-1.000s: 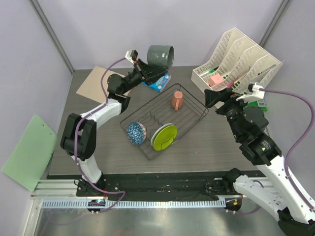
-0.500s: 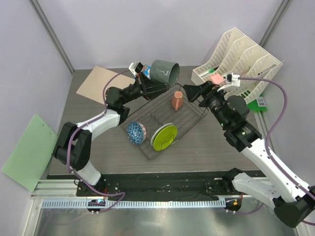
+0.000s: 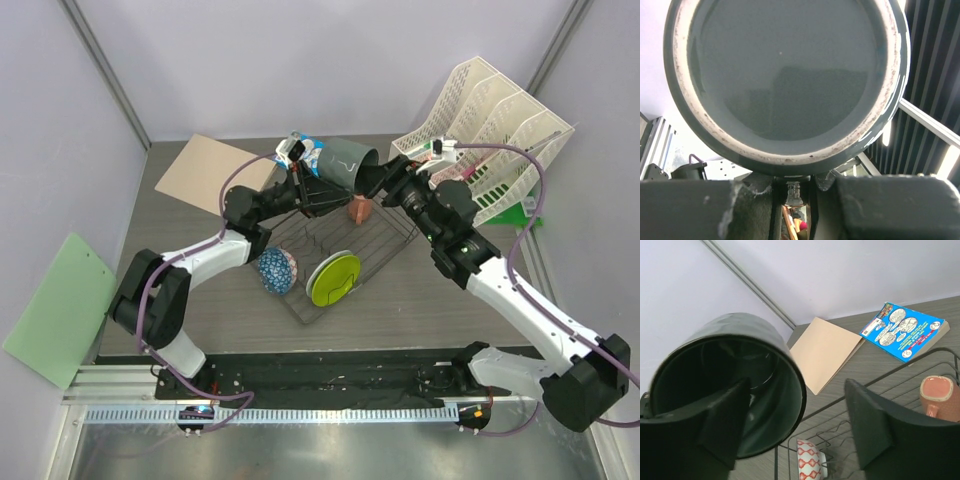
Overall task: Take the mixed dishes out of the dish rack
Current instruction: Place the cup at the center of the board.
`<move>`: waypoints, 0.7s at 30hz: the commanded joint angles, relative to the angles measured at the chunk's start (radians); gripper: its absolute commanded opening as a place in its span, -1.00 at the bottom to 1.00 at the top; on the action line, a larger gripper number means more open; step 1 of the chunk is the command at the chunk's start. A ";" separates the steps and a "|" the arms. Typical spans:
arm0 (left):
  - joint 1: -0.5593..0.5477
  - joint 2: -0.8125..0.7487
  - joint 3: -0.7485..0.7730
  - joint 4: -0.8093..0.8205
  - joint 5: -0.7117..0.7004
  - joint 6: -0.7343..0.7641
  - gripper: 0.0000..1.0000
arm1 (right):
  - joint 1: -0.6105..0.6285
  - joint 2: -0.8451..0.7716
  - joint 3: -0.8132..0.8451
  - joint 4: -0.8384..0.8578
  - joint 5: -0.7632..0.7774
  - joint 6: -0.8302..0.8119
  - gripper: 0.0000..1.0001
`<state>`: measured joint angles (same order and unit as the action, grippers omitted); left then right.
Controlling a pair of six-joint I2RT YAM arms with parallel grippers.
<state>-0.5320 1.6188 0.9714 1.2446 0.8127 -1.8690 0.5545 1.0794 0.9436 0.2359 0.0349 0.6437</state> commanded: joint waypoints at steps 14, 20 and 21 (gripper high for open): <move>-0.010 -0.028 -0.010 0.294 0.032 0.051 -0.89 | -0.011 0.028 0.006 0.157 -0.047 0.013 -0.98; 0.043 -0.016 0.049 0.121 0.046 0.136 0.99 | -0.010 -0.113 0.030 -0.050 0.081 -0.056 -0.98; 0.059 -0.013 0.056 0.101 0.040 0.145 0.99 | -0.011 -0.136 0.041 -0.076 0.120 -0.076 -0.98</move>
<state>-0.5190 1.6184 0.9611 1.2842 0.8497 -1.8061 0.5461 1.0718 0.9314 0.2020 0.0265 0.6281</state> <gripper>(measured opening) 0.991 0.183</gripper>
